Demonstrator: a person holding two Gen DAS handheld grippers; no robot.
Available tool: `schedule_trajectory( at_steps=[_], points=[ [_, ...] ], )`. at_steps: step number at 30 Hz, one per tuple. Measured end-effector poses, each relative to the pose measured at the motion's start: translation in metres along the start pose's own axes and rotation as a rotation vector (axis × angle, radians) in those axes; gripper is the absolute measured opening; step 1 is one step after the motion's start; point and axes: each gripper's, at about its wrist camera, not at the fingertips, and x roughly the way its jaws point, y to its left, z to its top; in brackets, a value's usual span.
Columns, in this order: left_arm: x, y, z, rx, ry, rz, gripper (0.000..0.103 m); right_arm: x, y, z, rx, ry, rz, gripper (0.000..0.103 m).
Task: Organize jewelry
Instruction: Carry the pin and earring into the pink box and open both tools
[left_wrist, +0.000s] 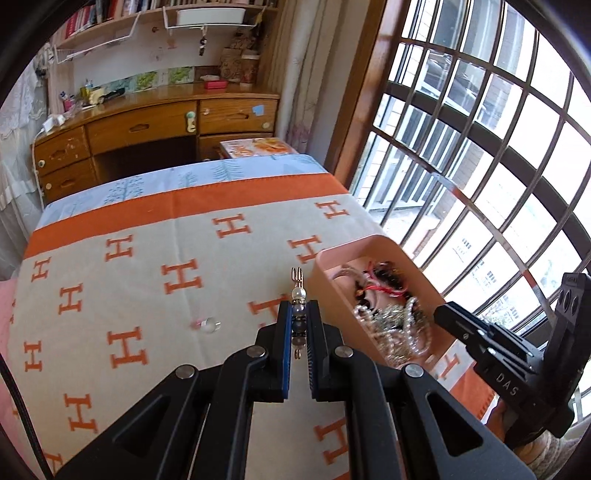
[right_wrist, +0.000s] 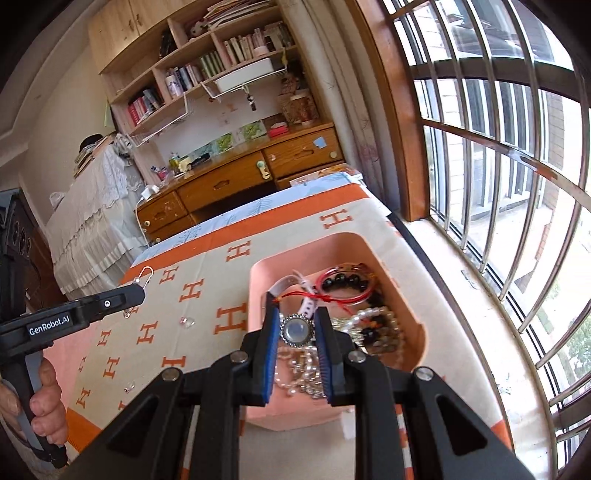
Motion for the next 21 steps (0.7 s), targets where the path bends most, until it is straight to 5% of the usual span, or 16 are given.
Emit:
schedule_trajectory(
  at_steps=[6, 14, 16, 18, 21],
  points=[
    [0.054, -0.044, 0.013, 0.024, 0.049, -0.046, 0.005, 0.003, -0.023, 0.009, 0.024, -0.003, -0.018, 0.020],
    [0.100, -0.053, 0.020, 0.006, 0.122, -0.071, 0.005, 0.031, -0.028, 0.034, 0.025, 0.036, 0.029, 0.020],
    [0.104, -0.053, 0.021, 0.002, 0.136, -0.078, 0.012, 0.042, -0.030, 0.041, 0.042, 0.056, 0.031, 0.021],
    [0.104, -0.050, 0.022, -0.014, 0.136, -0.080, 0.038, 0.052, -0.033, 0.048, 0.064, 0.091, 0.041, 0.021],
    [0.095, -0.044, 0.023, -0.035, 0.104, -0.069, 0.053, 0.058, -0.039, 0.053, 0.118, 0.122, 0.077, 0.021]
  ],
)
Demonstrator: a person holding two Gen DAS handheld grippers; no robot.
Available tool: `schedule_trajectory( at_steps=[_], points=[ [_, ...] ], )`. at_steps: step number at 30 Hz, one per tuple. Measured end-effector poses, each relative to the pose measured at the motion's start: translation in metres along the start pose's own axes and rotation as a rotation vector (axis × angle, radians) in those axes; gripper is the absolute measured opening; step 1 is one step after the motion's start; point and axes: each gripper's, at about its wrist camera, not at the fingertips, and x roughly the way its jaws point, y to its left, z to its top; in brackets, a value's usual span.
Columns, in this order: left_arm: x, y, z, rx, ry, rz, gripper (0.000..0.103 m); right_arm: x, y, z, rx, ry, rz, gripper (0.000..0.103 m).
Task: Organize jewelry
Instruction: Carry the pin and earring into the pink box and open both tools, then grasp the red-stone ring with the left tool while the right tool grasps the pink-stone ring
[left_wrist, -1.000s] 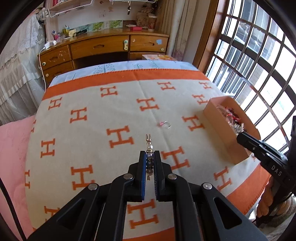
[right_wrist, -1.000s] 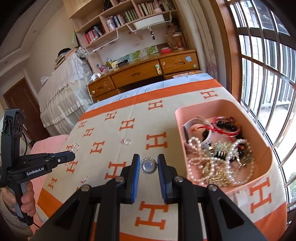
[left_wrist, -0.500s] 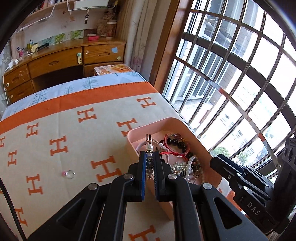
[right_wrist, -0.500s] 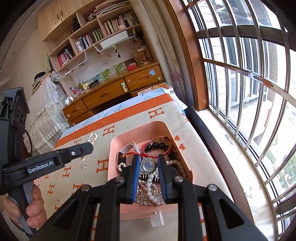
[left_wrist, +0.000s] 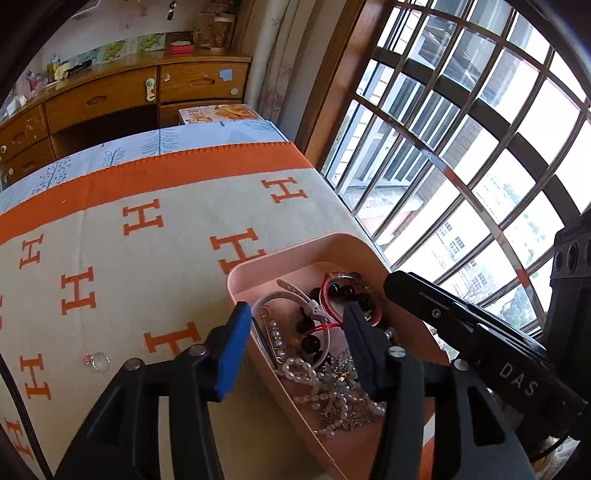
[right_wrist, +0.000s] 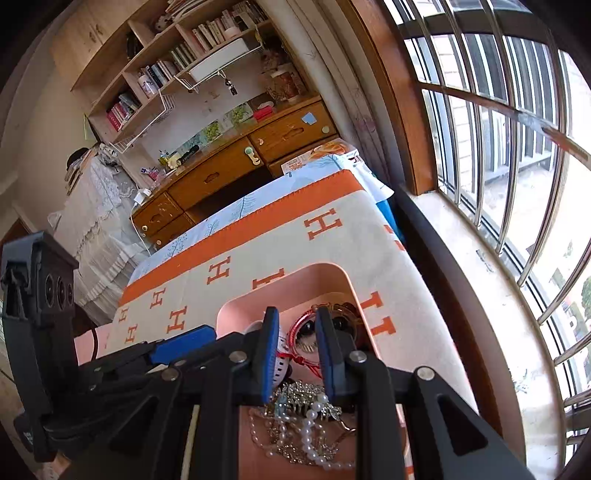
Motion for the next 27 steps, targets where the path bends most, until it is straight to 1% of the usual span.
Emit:
schedule_trajectory(
  at_steps=[4, 5, 8, 10, 16, 19, 27],
  points=[
    [-0.018, 0.010, 0.000, -0.035, -0.034, -0.004, 0.054, -0.004, 0.003, -0.002, -0.003, -0.009, 0.004, 0.021],
    [-0.024, 0.013, -0.001, -0.044, -0.046, 0.004, 0.057, -0.006, 0.005, -0.003, -0.002, -0.009, 0.008, 0.021],
    [-0.043, 0.019, -0.008, -0.054, -0.096, 0.071, 0.066, -0.012, 0.008, -0.007, -0.002, -0.017, 0.016, 0.021],
    [-0.056, 0.023, -0.016, -0.056, -0.129, 0.111, 0.068, -0.017, 0.014, -0.012, -0.022, -0.030, 0.012, 0.021],
    [-0.093, 0.043, -0.047, -0.042, -0.181, 0.245, 0.069, -0.023, 0.042, -0.035, -0.112, -0.012, 0.016, 0.021],
    [-0.113, 0.059, -0.064, -0.037, -0.198, 0.305, 0.069, -0.024, 0.058, -0.048, -0.162, 0.000, 0.035, 0.021],
    [-0.156, 0.112, -0.107, -0.106, -0.211, 0.378, 0.069, -0.018, 0.106, -0.074, -0.267, 0.054, 0.093, 0.021]
  ],
)
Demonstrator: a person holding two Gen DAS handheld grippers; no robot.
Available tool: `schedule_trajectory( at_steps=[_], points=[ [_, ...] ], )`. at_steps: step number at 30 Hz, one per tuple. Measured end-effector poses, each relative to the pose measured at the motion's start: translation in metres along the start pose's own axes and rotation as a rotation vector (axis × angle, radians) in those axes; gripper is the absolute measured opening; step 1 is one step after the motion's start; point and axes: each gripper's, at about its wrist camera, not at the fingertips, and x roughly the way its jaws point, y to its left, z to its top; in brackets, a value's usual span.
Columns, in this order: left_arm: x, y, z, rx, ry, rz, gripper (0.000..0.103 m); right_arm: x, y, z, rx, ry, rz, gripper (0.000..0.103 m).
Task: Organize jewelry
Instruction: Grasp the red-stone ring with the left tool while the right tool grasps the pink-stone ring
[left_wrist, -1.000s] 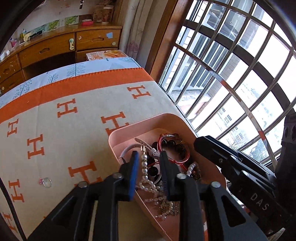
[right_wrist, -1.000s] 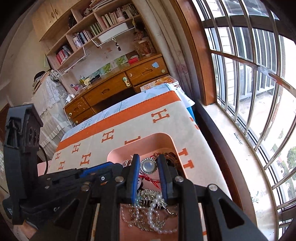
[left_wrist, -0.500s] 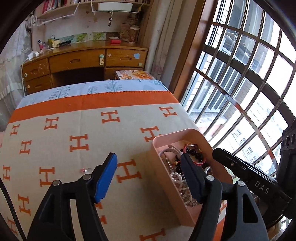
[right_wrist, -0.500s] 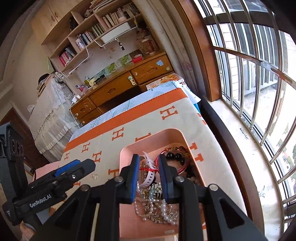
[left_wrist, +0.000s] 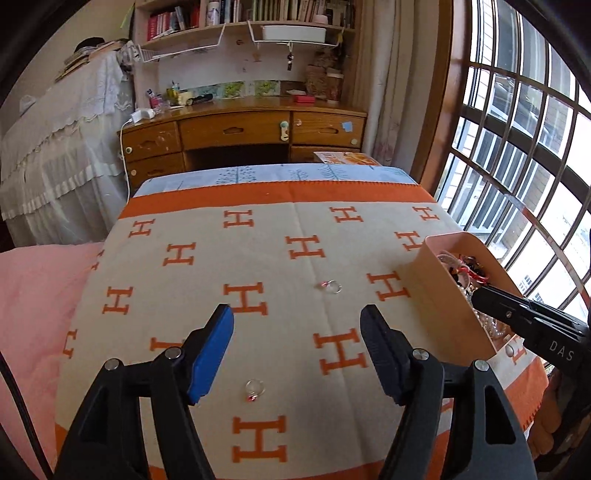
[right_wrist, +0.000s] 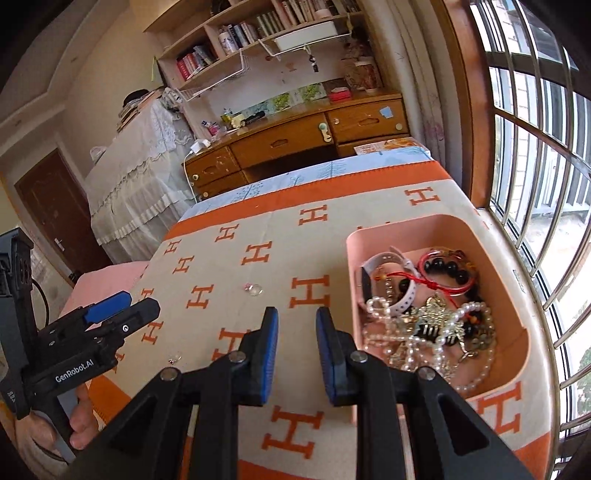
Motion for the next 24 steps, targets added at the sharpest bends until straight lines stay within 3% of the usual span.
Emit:
schedule_trajectory(
  at_steps=[6, 13, 15, 19, 24],
  points=[
    [-0.004, 0.035, -0.028, -0.005, 0.031, -0.018, 0.069, 0.012, 0.035, -0.008, -0.064, 0.028, 0.034, 0.021],
    [0.020, 0.049, -0.061, 0.039, 0.108, -0.031, 0.066, 0.038, 0.054, -0.026, -0.106, 0.095, 0.039, 0.021],
    [0.027, 0.049, -0.064, 0.058, 0.123, -0.041, 0.055, 0.045, 0.058, -0.030, -0.109, 0.115, 0.039, 0.021],
    [0.038, 0.045, -0.067, 0.096, 0.147, -0.068, 0.046, 0.055, 0.063, -0.035, -0.117, 0.145, 0.038, 0.021],
    [0.049, 0.042, -0.068, 0.138, 0.177, -0.093, 0.020, 0.063, 0.064, -0.037, -0.114, 0.161, 0.034, 0.021]
  ],
)
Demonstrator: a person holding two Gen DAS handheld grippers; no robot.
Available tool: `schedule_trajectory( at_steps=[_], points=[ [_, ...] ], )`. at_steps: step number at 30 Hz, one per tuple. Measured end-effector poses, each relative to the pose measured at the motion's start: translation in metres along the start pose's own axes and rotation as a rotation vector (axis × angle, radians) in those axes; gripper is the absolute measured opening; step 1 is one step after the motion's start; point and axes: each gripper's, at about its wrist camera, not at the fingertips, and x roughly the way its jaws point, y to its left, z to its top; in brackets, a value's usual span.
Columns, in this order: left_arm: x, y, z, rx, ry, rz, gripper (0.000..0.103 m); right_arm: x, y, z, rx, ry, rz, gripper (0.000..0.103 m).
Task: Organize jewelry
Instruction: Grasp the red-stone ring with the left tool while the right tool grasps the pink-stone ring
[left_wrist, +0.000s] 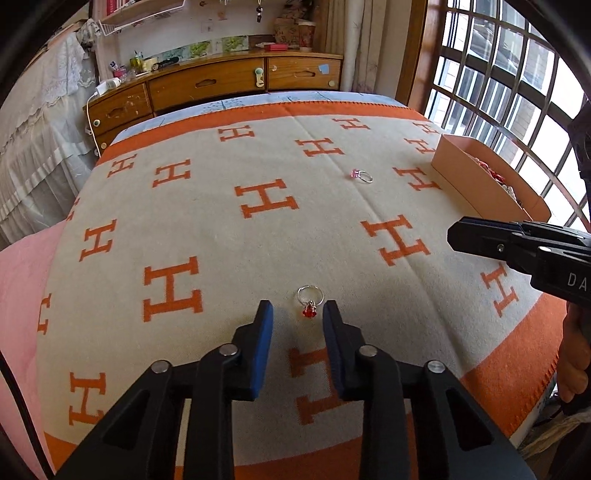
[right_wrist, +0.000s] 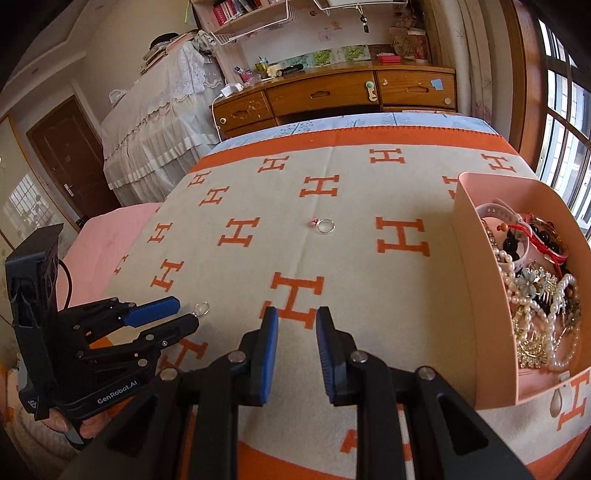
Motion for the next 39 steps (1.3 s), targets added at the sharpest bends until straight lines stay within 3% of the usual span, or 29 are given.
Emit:
schedule_trajectory(
  at_steps=[7, 10, 14, 25, 39],
  points=[
    [0.003, 0.000, 0.000, 0.035, -0.006, -0.004, 0.020, 0.014, 0.003, 0.002, -0.003, 0.030, 0.000, 0.021],
    [0.002, -0.004, 0.000, 0.061, -0.006, -0.011, 0.011, 0.021, 0.005, 0.004, -0.002, 0.049, 0.006, 0.021],
    [0.001, -0.011, -0.002, 0.080, -0.008, -0.003, 0.006, 0.033, 0.007, 0.009, 0.002, 0.078, 0.011, 0.021],
    [0.000, 0.006, -0.003, -0.049, -0.013, -0.057, 0.006, 0.070, 0.004, 0.045, 0.052, 0.097, 0.001, 0.021],
    [0.004, 0.027, 0.000, -0.132, -0.013, -0.139, 0.006, 0.087, 0.006, 0.068, 0.040, 0.056, -0.163, 0.022]
  ],
)
